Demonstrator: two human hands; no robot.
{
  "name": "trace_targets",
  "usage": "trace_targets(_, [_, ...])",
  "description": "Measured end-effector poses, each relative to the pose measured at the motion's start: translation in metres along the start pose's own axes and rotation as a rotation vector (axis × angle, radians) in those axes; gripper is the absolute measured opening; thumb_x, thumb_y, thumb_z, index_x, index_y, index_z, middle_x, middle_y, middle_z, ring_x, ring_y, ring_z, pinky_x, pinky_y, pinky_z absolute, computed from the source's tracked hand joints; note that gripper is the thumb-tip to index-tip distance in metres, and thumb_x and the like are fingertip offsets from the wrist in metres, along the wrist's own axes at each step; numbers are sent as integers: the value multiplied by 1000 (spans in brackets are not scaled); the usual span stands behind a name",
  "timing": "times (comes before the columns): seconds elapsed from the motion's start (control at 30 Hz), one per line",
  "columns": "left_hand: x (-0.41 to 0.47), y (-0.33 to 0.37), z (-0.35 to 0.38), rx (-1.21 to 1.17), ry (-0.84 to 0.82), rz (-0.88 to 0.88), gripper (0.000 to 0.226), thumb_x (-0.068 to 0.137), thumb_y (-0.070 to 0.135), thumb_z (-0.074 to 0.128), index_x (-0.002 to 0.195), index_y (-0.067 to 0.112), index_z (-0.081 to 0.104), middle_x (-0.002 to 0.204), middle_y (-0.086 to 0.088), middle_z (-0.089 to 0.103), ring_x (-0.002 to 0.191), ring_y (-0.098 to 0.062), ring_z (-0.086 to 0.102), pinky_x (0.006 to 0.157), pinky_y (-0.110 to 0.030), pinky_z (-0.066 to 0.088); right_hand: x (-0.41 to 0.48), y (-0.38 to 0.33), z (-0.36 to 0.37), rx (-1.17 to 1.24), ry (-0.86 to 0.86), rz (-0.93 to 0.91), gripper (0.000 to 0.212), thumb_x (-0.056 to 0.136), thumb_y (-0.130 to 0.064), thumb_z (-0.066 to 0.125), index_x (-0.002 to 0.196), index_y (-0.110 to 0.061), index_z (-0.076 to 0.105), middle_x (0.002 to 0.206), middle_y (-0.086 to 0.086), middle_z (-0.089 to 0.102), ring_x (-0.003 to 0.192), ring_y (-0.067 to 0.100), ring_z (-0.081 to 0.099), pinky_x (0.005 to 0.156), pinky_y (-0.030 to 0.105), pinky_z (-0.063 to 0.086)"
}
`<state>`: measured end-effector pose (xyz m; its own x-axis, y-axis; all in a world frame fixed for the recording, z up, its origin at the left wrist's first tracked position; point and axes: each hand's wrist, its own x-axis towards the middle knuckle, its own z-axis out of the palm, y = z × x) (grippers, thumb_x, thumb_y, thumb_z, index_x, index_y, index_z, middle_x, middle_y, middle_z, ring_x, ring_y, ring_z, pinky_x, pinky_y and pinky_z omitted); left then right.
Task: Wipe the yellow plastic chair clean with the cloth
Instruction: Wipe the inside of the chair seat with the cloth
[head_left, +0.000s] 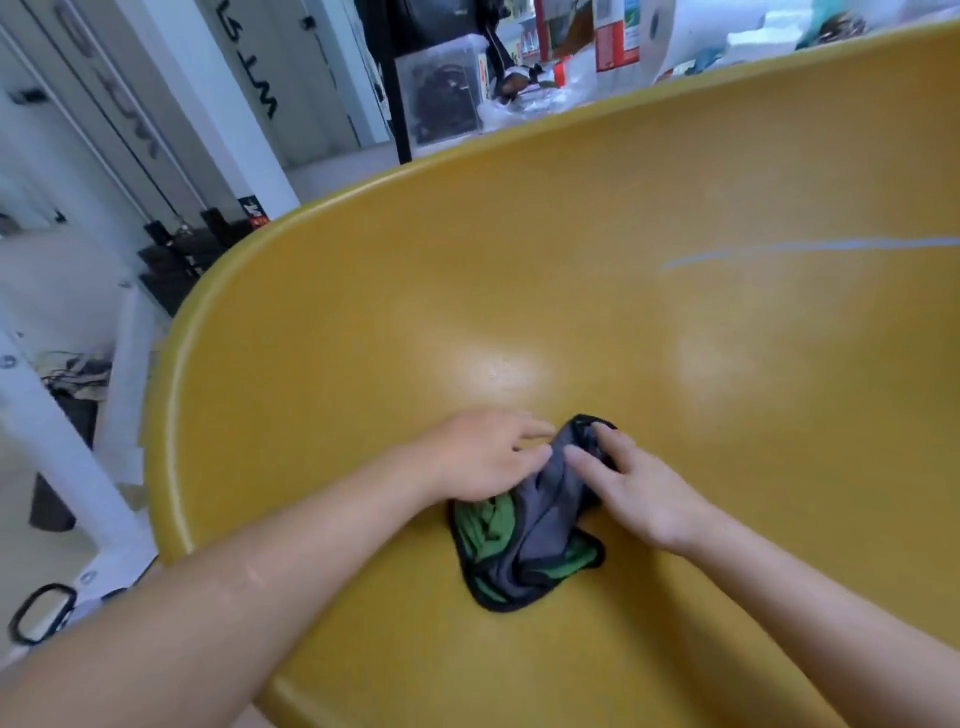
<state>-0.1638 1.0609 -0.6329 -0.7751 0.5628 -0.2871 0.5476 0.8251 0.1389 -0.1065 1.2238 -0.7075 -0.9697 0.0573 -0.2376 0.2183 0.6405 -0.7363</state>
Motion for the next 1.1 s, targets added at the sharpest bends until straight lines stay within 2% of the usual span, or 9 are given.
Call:
trace_targets(0.1, [-17,-41,-52,427,307,-66,45,90,21,44,133,28,51,145,0,44,133,-24,36,105,-41,38,8,-41,31,-267,-138,146,113,73,-87,35,154,-18,-1,161,16,-9,148,38,-2,115,51,18])
trace_targets(0.2, [-22,-77,-90,724,385,-203,48,85,24,52,132,28,52,153,-6,30,141,-28,21,114,-47,22,29,-77,51,-356,-102,225,99,80,-64,59,151,-12,13,156,29,-2,142,49,7,108,53,30])
trace_targets(0.3, [-19,-108,-117,818,425,-337,48,86,28,54,134,27,48,158,-11,13,144,-36,8,115,-58,6,39,-86,60,-290,78,-48,55,83,-20,59,136,-20,45,148,19,31,133,39,32,102,38,37])
trace_targets(0.5, [12,-126,-148,637,576,-302,61,91,24,50,145,21,22,154,-17,18,133,-38,28,99,-53,34,37,-161,86,56,136,-595,72,82,-15,67,146,-25,37,150,-5,38,139,9,32,100,-4,9])
trace_targets(0.67, [67,-126,-163,599,605,-241,77,89,29,53,150,16,8,149,-21,26,138,-34,21,110,-56,16,61,-180,82,-121,219,-797,74,80,-16,58,148,-30,31,155,-13,31,144,5,22,111,28,22])
trace_targets(0.83, [115,-96,-169,362,748,-172,66,90,28,47,147,13,19,143,-15,37,127,-33,34,102,-47,29,119,-58,33,-427,533,-419,62,83,-26,53,142,-38,39,151,-17,36,140,16,30,96,49,43])
trace_targets(0.97, [129,-102,-163,318,914,-197,53,91,40,39,138,15,37,132,-12,47,116,-31,40,92,-44,31,147,-16,-18,140,1048,272,59,84,-13,60,141,-14,45,149,10,43,135,36,37,112,42,28])
trace_targets(1.03, [134,-98,-164,271,956,-228,52,91,46,36,132,15,44,126,-12,51,113,-30,42,90,-44,31,164,-76,7,299,1029,227,59,83,-14,57,141,-15,45,149,7,43,135,33,37,110,29,21])
trace_targets(1.1, [137,-99,-161,234,995,-238,50,91,47,36,128,16,48,122,-13,53,112,-31,42,89,-45,31,167,-144,58,145,831,-144,64,77,-18,50,141,-21,46,150,-1,42,133,25,35,107,29,24])
